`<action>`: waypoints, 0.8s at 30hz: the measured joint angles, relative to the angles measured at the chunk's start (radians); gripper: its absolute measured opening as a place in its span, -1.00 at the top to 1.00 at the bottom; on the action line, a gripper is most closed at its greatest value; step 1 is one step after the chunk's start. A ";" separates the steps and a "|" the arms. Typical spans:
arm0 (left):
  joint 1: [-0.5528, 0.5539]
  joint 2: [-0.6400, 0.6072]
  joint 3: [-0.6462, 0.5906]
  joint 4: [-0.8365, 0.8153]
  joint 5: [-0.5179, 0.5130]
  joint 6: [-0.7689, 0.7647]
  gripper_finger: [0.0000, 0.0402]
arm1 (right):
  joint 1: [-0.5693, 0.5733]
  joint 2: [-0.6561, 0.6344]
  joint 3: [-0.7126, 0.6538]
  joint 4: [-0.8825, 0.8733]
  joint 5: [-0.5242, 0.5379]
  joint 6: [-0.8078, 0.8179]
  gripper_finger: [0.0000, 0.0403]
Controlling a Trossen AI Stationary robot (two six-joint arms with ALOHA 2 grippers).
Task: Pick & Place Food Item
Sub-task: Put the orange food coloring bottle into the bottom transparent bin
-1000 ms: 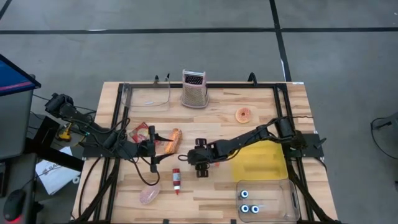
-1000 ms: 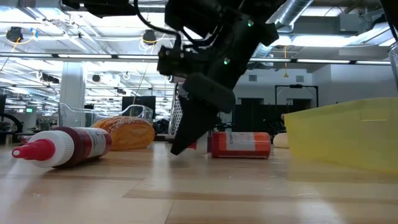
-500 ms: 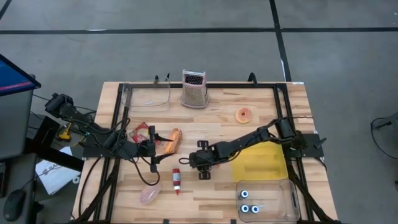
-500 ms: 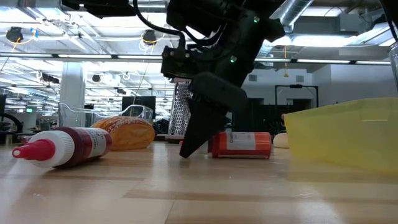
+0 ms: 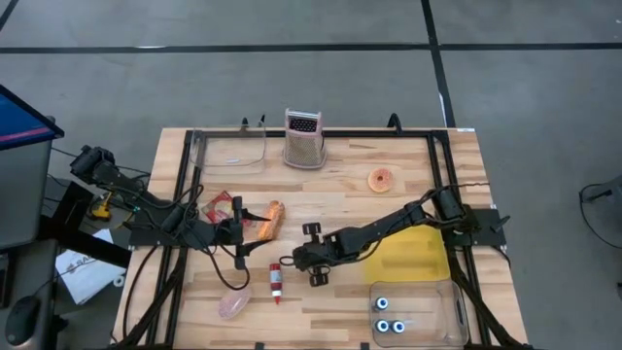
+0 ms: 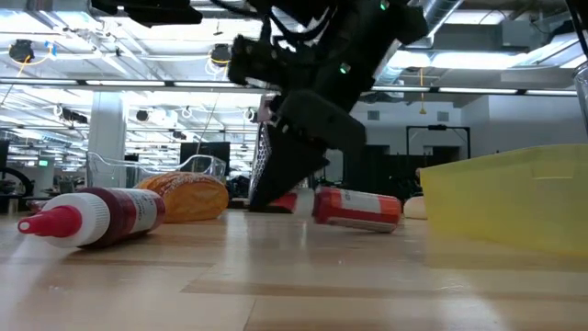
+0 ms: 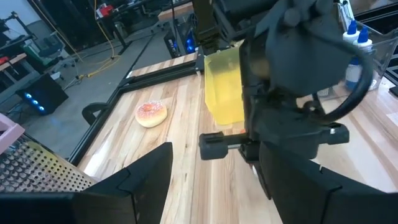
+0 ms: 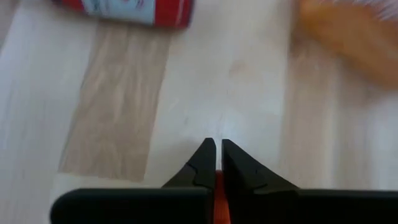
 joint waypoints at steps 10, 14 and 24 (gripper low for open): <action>0.000 0.000 0.000 -0.003 0.000 -0.004 -0.18 | 0.107 -0.096 0.073 -0.027 0.172 -0.058 0.99; 0.000 0.000 -0.001 -0.002 0.000 -0.007 -0.18 | 0.176 -0.170 0.074 -0.062 0.329 -0.042 0.99; 0.000 0.000 -0.001 0.006 0.000 -0.007 -0.18 | 0.248 -0.219 0.074 -0.162 0.216 -0.004 0.99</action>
